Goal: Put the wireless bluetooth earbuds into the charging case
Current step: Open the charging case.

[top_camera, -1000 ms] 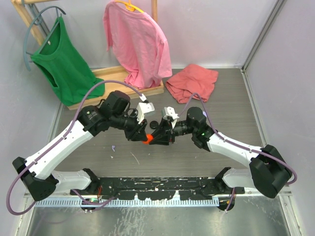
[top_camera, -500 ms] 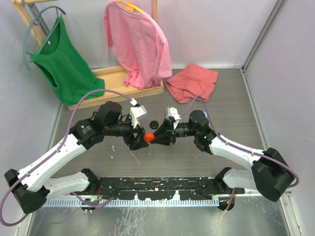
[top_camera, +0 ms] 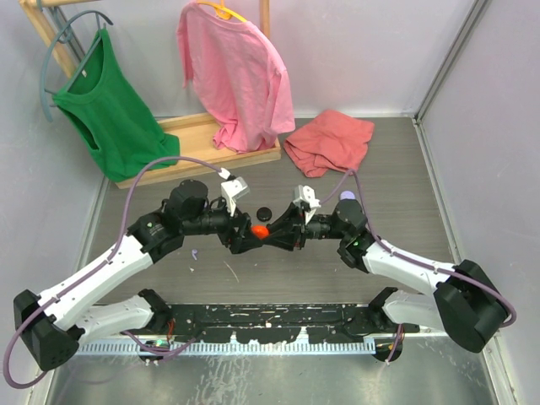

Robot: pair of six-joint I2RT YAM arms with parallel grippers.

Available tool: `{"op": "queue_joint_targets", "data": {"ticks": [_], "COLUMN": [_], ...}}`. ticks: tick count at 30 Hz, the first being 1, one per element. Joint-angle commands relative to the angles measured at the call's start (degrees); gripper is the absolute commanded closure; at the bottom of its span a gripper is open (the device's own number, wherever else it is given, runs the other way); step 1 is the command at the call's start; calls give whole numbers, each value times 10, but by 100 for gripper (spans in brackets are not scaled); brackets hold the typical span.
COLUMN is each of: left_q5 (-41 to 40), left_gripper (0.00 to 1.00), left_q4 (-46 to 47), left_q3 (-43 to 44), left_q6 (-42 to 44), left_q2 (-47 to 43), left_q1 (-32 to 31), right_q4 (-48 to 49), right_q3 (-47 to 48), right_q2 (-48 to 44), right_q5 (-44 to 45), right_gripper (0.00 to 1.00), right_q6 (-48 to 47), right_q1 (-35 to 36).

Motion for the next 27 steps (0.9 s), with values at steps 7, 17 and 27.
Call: {"op": "queue_joint_targets", "data": {"ticks": [7, 17, 27], "left_q5": [104, 140, 135], "left_gripper": [31, 34, 30], "left_q4": [158, 222, 229], "left_q3": [-47, -72, -61], "left_q6": [-110, -182, -239], "left_q2": [-25, -25, -6], "left_q1": [84, 121, 130], "right_q4": [75, 90, 94], "right_q3": [-22, -32, -39], "right_q2": [-29, -29, -24], "right_q5": [-5, -16, -21], "right_gripper": [99, 99, 99], "right_q6": [16, 16, 9], "right_q1": [2, 3, 2]}}
